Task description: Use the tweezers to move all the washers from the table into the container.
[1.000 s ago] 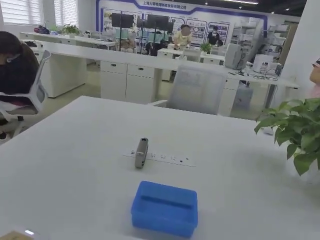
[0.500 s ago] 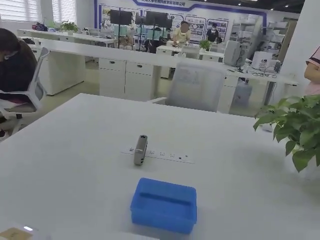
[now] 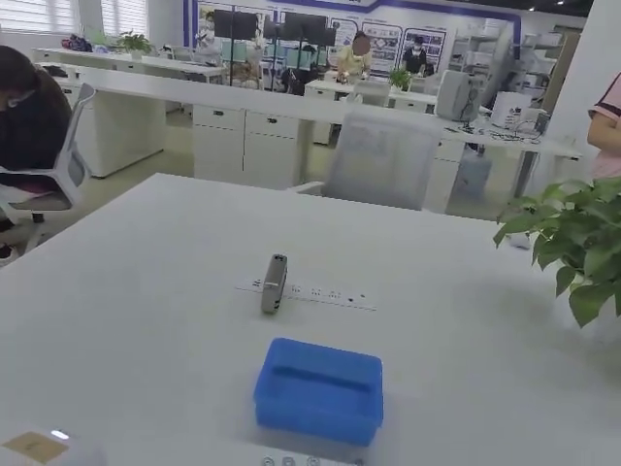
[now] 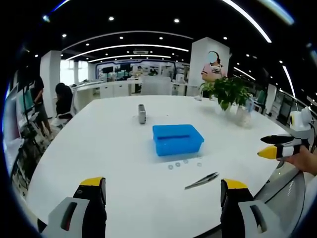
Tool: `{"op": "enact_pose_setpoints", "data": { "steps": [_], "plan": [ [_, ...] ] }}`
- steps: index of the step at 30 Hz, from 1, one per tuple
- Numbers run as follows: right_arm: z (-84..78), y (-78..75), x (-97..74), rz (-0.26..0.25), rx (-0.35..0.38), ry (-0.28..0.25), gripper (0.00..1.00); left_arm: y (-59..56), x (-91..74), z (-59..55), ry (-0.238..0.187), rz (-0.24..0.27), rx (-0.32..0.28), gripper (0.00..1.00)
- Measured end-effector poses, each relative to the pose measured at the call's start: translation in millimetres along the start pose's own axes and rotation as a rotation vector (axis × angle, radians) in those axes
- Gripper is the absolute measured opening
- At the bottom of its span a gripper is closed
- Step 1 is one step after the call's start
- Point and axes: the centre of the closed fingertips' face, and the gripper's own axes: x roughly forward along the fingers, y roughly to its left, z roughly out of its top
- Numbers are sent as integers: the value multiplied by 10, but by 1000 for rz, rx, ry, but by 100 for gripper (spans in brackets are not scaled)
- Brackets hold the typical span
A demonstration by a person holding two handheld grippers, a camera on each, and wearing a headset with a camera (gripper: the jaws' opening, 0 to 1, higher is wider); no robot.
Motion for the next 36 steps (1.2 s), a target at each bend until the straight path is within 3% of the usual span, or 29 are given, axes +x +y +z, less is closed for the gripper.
{"op": "enact_pose_setpoints", "data": {
  "steps": [10, 17, 22, 27, 31, 36],
  "plan": [
    [-53, 65, 43, 13, -5, 26, 94, -25, 98, -7, 21, -44, 44, 95],
    [-102, 76, 114, 24, -12, 61, 93, -157, 291, -46, 85, -171, 133, 70],
    [-149, 76, 169, 27, -15, 92, 92, -286, 462, -178, 163, -298, 198, 41],
    [-178, 95, 236, 33, -21, 128, 92, -340, 684, -369, 234, -383, 346, 23],
    [-158, 123, 286, 41, -22, 137, 92, -441, 826, -534, 293, -476, 348, 18],
    [-190, 159, 371, 58, -41, 170, 92, -558, 996, -636, 308, -534, 401, 14]
  ]
}}
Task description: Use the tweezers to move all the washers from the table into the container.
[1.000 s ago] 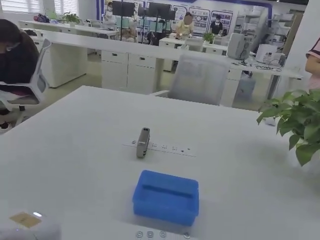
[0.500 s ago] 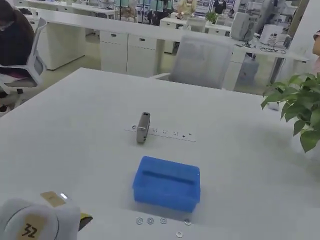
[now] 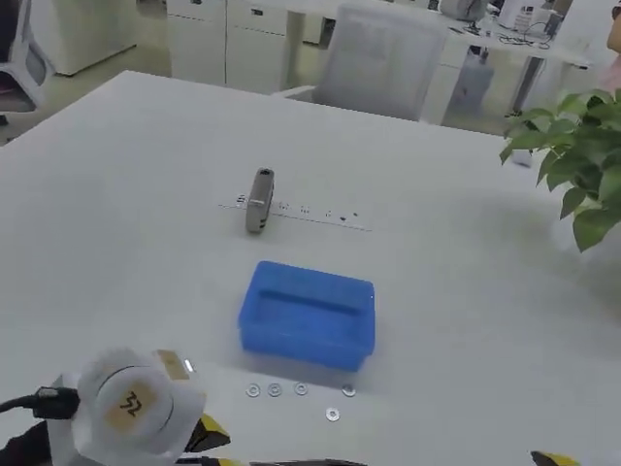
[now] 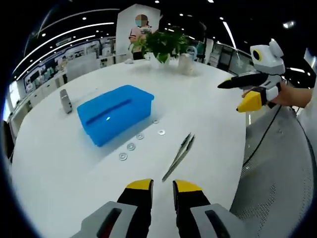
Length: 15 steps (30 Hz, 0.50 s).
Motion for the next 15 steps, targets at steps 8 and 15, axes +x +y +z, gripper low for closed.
{"op": "enact_pose_setpoints", "data": {
  "steps": [8, 15],
  "plan": [
    [54, 77, 67, 34, -28, 19, 92, -22, 248, -89, 34, -44, 42, 11],
    [53, 181, 106, 67, -54, 30, 92, -52, 320, -59, 38, -80, 113, 5]
  ]
}}
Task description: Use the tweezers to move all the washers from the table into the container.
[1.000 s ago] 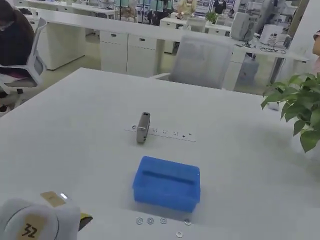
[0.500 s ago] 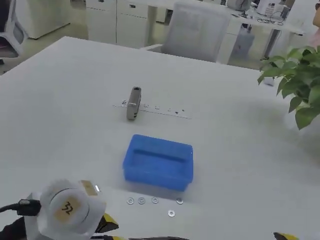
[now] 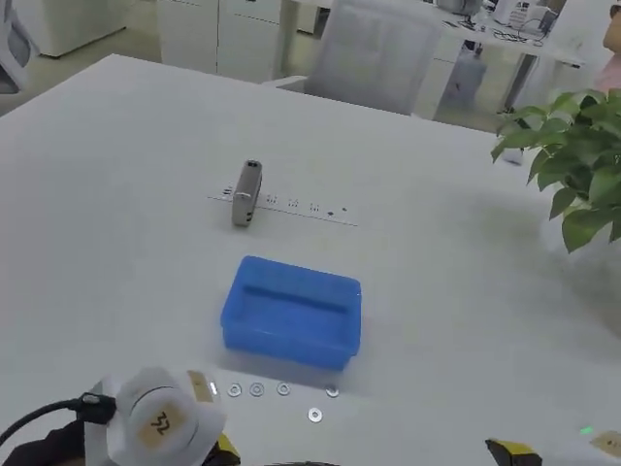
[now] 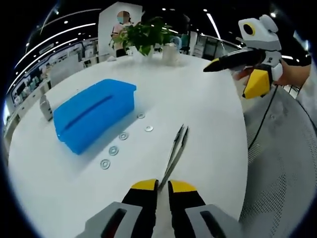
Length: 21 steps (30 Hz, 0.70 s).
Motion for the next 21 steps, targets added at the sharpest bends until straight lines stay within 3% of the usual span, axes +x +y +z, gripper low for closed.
{"op": "enact_pose_setpoints", "data": {
  "steps": [8, 13, 15, 21],
  "plan": [
    [125, 160, 14, 46, -4, -44, 92, -69, 28, 21, 11, -5, 53, 0],
    [170, 241, -12, 73, -18, -61, 92, -88, -87, 123, 12, 17, 57, 0],
    [199, 248, -40, 83, -24, -77, 92, -81, -151, 160, 24, 55, 91, 0],
    [214, 275, -133, 128, -2, -101, 89, -201, -264, 218, 61, 91, 34, 0]
  ]
}}
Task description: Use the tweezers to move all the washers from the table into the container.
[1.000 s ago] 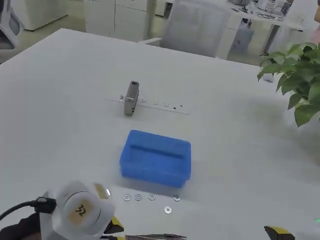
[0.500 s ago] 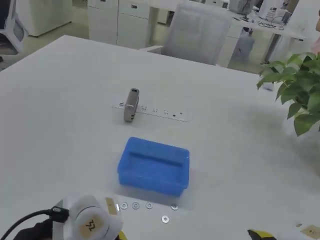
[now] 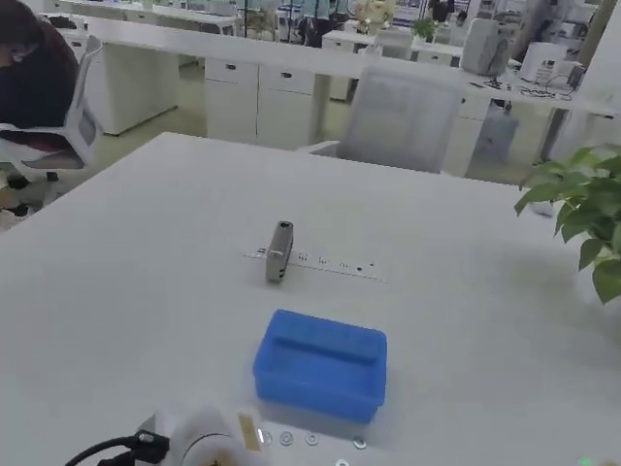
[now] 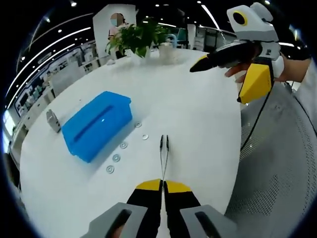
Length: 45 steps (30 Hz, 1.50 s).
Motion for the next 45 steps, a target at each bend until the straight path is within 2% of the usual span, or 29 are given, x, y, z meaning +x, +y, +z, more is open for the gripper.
{"op": "enact_pose_setpoints", "data": {
  "steps": [5, 7, 9, 13, 16, 20, 24, 25, 26, 32, 33, 36, 37, 41, 45],
  "plan": [
    [19, -27, -136, 12, 8, -30, 87, -118, -114, 72, 20, 39, 9, 0],
    [15, -39, -210, 18, 14, -39, 87, -145, -158, 80, 46, 61, -7, 0],
    [26, -26, -292, 34, 24, -57, 86, -191, -216, 135, 43, 77, -1, 0],
    [11, 20, -390, 65, 26, -73, 86, -261, -315, 250, 22, 107, -30, 0],
    [5, 74, -429, 88, 21, -81, 86, -279, -360, 276, 23, 129, -29, 0],
    [20, 180, -440, 133, -7, -92, 86, -296, -418, 302, 16, 137, 1, 0],
    [60, 290, -452, 167, -39, -105, 81, -264, -492, 330, 10, 142, 26, 0],
    [53, 353, -446, 200, -43, -94, 77, -258, -517, 359, -2, 138, 56, 0],
    [47, 383, -439, 217, -44, -84, 74, -264, -543, 371, -6, 137, 59, 0],
    [99, 566, -358, 244, -107, -68, 53, -246, -697, 439, -26, 107, 87, 0],
    [111, 628, -344, 260, -124, -52, 48, -254, -723, 456, -30, 98, 98, 0],
    [199, 756, -305, 280, -197, -61, 36, -279, -809, 530, -53, 72, 139, 0],
    [174, 801, -282, 289, -237, -28, 33, -291, -829, 543, -55, 62, 148, 0],
    [198, 917, -178, 299, -341, 4, 24, -354, -922, 610, -67, 18, 226, 0],
    [214, 1031, -45, 317, -374, 26, 23, -412, -1021, 666, -76, -28, 287, 0]
  ]
}}
